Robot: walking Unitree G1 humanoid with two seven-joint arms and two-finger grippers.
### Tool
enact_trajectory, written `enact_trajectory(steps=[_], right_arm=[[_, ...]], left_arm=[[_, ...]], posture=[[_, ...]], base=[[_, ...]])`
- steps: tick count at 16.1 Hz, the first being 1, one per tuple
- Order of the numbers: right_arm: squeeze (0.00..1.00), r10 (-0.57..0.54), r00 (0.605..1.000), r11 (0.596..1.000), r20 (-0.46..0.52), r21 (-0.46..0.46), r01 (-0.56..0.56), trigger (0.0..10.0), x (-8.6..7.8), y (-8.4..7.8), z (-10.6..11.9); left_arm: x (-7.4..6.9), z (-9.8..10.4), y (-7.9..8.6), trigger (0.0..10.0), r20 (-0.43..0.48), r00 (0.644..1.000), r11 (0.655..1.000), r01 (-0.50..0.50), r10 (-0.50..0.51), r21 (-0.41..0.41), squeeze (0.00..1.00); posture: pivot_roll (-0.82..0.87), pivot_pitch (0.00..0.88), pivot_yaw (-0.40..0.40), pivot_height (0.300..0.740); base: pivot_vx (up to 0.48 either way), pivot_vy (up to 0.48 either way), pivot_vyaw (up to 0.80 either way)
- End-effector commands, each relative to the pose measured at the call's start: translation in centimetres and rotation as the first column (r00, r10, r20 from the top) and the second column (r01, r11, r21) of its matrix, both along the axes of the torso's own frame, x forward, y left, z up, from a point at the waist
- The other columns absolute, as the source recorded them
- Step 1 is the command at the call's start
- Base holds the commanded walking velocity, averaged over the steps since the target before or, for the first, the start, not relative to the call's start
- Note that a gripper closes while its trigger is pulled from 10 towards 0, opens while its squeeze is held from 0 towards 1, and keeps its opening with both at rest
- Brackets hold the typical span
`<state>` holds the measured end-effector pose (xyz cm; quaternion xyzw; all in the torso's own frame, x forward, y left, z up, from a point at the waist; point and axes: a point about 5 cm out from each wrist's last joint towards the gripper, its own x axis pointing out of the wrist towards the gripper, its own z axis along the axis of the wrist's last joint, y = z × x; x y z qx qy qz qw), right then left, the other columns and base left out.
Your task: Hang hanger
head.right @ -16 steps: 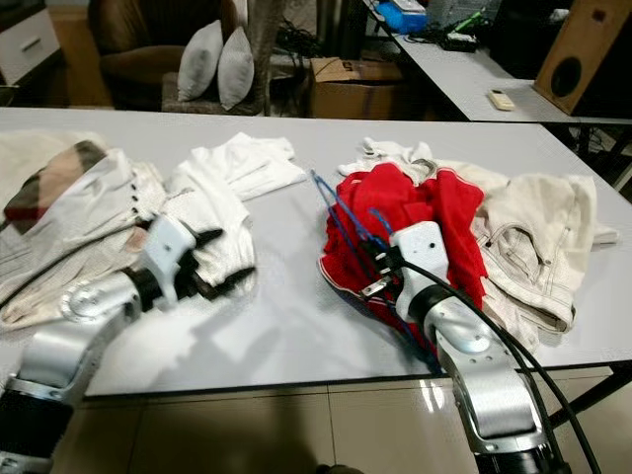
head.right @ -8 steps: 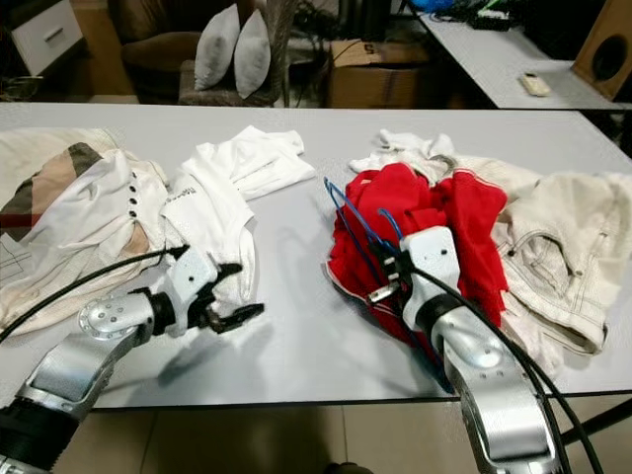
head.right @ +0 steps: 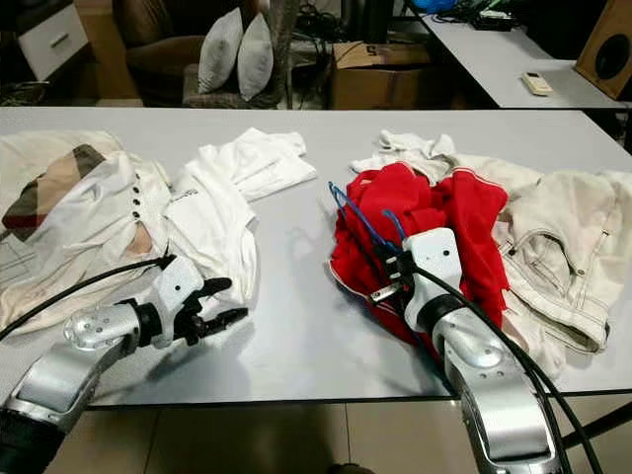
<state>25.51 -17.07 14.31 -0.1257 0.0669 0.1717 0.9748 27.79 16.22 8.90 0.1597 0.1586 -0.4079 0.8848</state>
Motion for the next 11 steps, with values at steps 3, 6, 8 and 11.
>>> enact_trajectory(steps=[3,6,8,11], right_arm=[[0.0,0.006,1.0,1.0,-0.01,-0.004,-0.006,10.0,0.1,0.4,-0.2],[0.0,0.023,1.0,1.0,-0.02,0.006,-0.023,10.0,0.3,0.8,-0.5],[0.0,0.04,0.999,0.999,-0.013,0.003,-0.04,10.0,0.8,1.3,-0.5],[0.0,0.04,0.999,0.999,-0.004,0.005,-0.04,10.0,1.0,1.4,-0.4]], left_arm=[[0.5,-0.2,0.5,0.0,0.04,0.997,0.998,-0.07,0.069,0.002,0.0],[0.2,-0.9,0.5,0.0,0.038,0.997,0.998,-0.065,0.065,0.001,0.0],[0.4,-0.9,0.6,0.0,0.045,0.996,0.997,-0.072,0.072,0.0,0.0],[0.6,-0.8,0.8,0.0,0.068,0.994,0.997,-0.083,0.082,0.009,0.0]], posture=[[-0.1,0.008,0.023,0.74],[-0.08,0.0,0.012,0.74],[-0.08,0.0,0.014,0.74],[-0.08,0.0,0.023,0.74]], base=[[0.0,0.0,0.0],[0.0,0.0,0.0],[0.0,0.0,0.0],[0.0,0.0,0.0]])
